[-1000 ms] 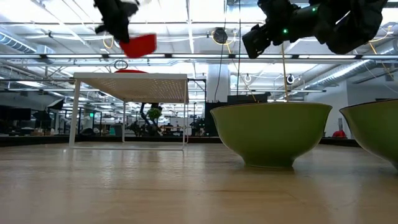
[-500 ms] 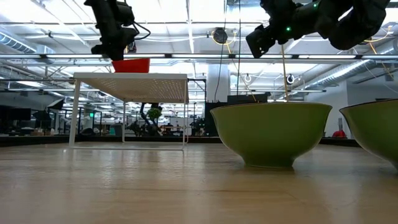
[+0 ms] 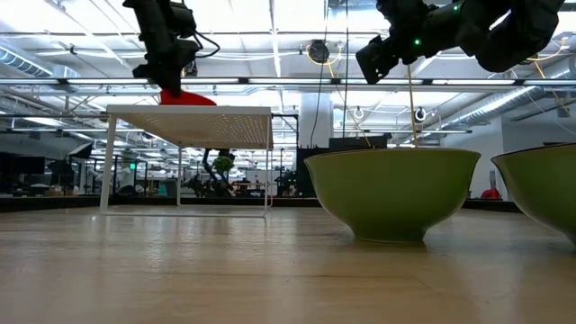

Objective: Pick & Place Mini bowls
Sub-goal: Stack the red bowl on top of the red bowls on the shelf

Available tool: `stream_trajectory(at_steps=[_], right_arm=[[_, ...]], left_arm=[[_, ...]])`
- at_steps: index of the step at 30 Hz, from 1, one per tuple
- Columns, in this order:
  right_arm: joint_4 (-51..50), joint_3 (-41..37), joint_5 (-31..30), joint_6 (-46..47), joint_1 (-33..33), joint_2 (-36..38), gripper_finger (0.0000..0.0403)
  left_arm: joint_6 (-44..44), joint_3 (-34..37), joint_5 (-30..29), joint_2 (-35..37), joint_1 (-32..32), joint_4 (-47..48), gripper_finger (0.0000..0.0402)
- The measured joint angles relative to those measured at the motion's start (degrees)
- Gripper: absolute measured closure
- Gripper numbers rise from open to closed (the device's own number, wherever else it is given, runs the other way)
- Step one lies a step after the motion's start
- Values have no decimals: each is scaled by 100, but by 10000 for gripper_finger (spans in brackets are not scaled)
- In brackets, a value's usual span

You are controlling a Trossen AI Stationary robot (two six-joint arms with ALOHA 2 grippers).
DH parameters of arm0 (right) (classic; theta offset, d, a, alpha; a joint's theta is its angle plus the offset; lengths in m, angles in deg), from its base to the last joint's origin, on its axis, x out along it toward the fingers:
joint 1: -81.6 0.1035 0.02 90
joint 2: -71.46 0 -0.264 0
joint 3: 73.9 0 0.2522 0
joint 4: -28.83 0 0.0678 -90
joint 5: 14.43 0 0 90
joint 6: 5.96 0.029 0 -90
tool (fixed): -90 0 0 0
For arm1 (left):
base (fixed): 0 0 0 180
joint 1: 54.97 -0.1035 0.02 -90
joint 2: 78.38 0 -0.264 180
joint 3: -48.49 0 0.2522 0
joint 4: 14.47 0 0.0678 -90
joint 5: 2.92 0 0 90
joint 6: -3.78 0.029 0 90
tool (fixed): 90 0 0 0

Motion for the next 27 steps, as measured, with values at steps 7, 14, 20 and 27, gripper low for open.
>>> stream_trajectory(at_steps=[7, 14, 20, 27], right_arm=[[0, 0, -1, 0, 0, -2, 264], [-23, -4, -1, 0, 0, -2, 264], [-219, -4, -1, 0, 0, -2, 264], [-210, -4, -122, -48, 2, -4, 264]], left_arm=[[540, 0, -23, 178, 36, -482, 276], [410, -2, -166, 655, 17, -970, 262], [869, 3, 345, 713, 45, -1079, 296], [2368, 630, 2567, 1299, 60, -2213, 388]])
